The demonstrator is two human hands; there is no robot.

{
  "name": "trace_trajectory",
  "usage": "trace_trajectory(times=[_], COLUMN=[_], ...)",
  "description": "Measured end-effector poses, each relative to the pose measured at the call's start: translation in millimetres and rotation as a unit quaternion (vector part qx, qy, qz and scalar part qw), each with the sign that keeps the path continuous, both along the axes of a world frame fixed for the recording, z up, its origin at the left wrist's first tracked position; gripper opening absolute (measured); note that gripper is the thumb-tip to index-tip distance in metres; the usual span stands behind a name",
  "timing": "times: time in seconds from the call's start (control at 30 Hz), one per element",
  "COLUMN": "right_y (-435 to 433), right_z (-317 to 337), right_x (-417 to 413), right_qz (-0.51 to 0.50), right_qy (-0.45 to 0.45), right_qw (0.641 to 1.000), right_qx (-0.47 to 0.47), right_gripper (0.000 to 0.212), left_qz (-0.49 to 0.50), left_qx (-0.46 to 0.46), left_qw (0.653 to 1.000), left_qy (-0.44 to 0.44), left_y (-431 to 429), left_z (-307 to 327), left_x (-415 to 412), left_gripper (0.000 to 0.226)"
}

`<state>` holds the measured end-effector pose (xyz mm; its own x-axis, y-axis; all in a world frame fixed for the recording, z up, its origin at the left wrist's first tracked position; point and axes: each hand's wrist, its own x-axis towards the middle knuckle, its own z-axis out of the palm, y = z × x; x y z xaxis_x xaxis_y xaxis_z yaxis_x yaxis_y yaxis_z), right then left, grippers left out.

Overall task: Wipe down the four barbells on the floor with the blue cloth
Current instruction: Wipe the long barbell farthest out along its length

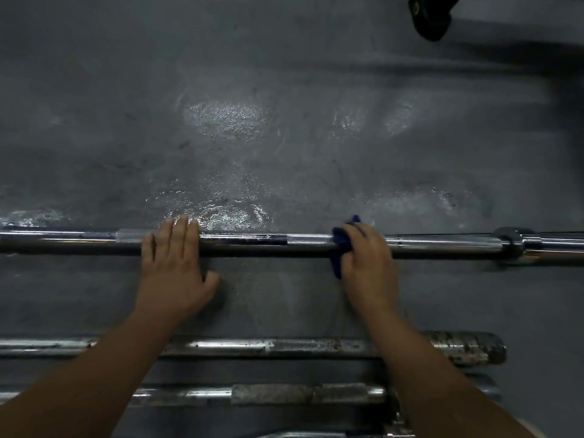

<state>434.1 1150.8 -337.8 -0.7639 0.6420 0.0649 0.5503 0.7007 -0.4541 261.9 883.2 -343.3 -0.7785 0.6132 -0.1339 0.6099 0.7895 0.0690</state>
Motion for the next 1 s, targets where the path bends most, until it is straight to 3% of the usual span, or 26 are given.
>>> trace_trajectory(times=[0.13, 0.27, 0.43, 0.53, 0.6, 0.67, 0.73, 0.87, 0.93, 1.0], right_y=[-6.3, 9.0, 14.0, -31.4, -49.6, -39.0, -10.2, 11.8, -15.2, -44.5], right_z=[0.5, 9.4, 4.4, -1.6, 4.7, 10.9, 12.7, 6.6, 2.9, 3.8], right_x=[-3.8, -4.0, 19.0, -17.5, -37.8, -38.1, -13.2, 25.3, -1.2, -26.8], right_qz=[-0.07, -0.009, -0.191, -0.044, 0.09, 0.16, 0.101, -0.18, -0.181, -0.049], right_qy=[-0.003, -0.002, -0.006, 0.006, -0.024, -0.057, -0.059, -0.006, 0.031, 0.046], right_qw=[0.998, 1.0, 0.982, 0.999, 0.995, 0.985, 0.993, 0.984, 0.983, 0.997], right_qx=[0.001, -0.024, -0.008, -0.024, -0.029, -0.028, -0.024, -0.003, -0.027, -0.037], right_gripper=[0.043, 0.044, 0.046, 0.051, 0.051, 0.052, 0.054, 0.048, 0.044, 0.042], left_qz=[-0.11, -0.086, -0.094, -0.085, -0.087, -0.097, -0.107, -0.104, -0.104, -0.1], left_qx=[-0.002, -0.013, -0.023, -0.031, -0.033, -0.041, -0.041, -0.029, -0.042, -0.048], left_qw=[0.994, 0.996, 0.995, 0.996, 0.995, 0.994, 0.993, 0.993, 0.993, 0.993], left_qy=[-0.006, -0.019, -0.007, -0.016, -0.02, -0.028, -0.028, -0.039, -0.043, -0.038], left_y=[21.1, 43.3, 32.4, 36.5, 37.0, 34.4, 32.8, 33.4, 35.2, 37.2], left_z=[2.3, 5.6, 2.3, 2.4, 4.8, 6.4, 7.0, 7.2, 9.2, 11.3], left_x=[16.3, 26.2, 21.5, 23.7, 22.1, 19.6, 17.2, 17.6, 19.2, 20.2], left_gripper=[0.082, 0.081, 0.085, 0.088, 0.089, 0.089, 0.09, 0.092, 0.095, 0.096])
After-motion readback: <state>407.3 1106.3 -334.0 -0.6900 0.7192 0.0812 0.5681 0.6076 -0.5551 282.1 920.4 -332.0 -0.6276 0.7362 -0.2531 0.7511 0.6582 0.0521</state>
